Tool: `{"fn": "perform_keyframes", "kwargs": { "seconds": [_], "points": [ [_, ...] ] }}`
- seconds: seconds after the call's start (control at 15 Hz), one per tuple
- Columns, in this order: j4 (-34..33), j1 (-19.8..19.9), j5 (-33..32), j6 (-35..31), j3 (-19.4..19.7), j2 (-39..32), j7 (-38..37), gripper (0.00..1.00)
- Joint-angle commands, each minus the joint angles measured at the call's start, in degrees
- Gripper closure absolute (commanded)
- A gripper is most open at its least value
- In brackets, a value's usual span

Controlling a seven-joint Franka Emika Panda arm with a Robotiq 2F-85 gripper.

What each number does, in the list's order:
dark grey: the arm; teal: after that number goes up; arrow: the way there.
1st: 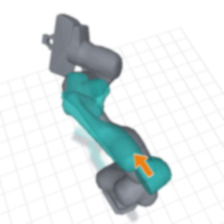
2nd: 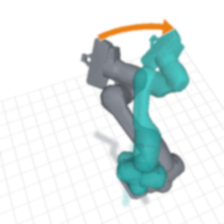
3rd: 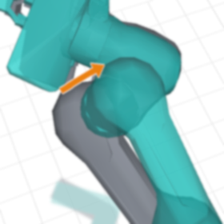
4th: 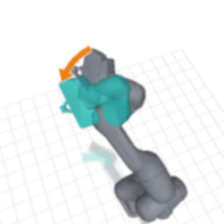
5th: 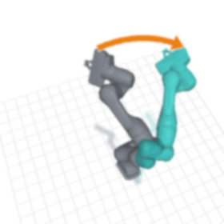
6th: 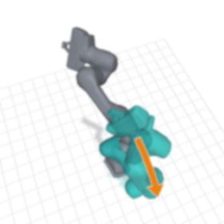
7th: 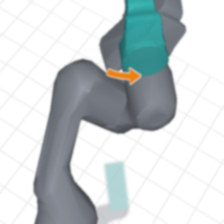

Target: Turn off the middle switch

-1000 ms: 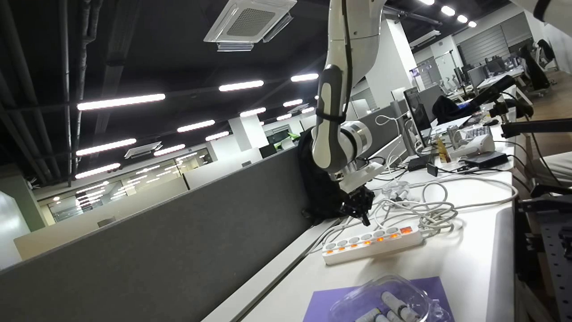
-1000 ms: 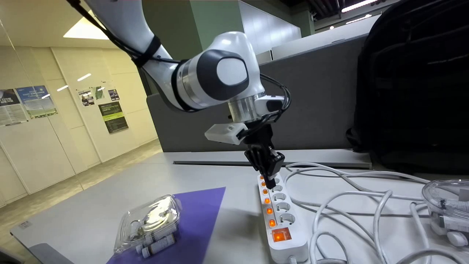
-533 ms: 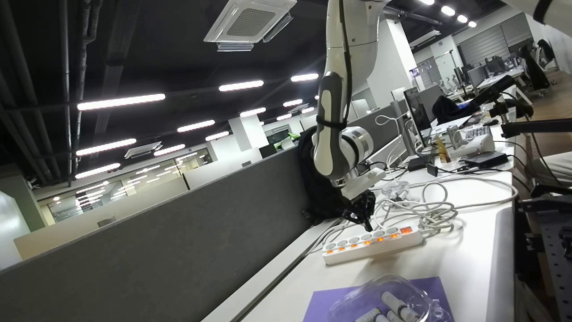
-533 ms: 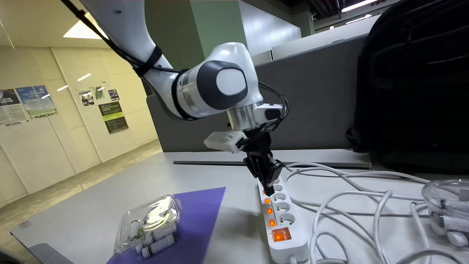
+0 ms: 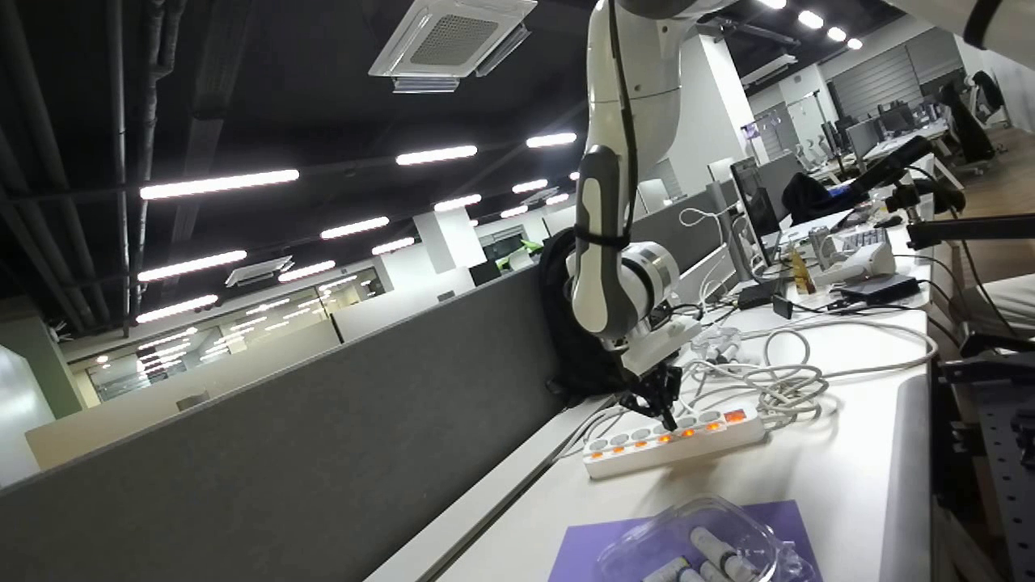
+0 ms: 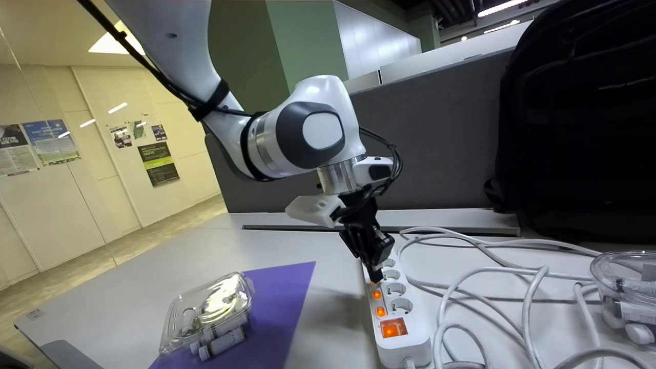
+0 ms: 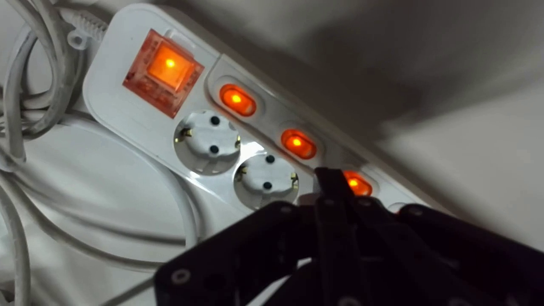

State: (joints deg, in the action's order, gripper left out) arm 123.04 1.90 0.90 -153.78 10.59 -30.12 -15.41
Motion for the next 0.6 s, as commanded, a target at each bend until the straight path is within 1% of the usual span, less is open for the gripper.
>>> {"fn": "perform_keyframes", "kwargs": {
  "seconds": [0.0,0.27,0.53],
  "points": [
    [-0.65,-0.68,-0.58,-1.39,0.28,-1.0,-0.29,1.0],
    [-0.74,-0.93,-0.42,-2.42,-0.07,-1.54,0.42,1.0],
    [-1.35,-0.39,0.22,-1.48,-0.36,-2.2,0.9,1.0]
  ]
}}
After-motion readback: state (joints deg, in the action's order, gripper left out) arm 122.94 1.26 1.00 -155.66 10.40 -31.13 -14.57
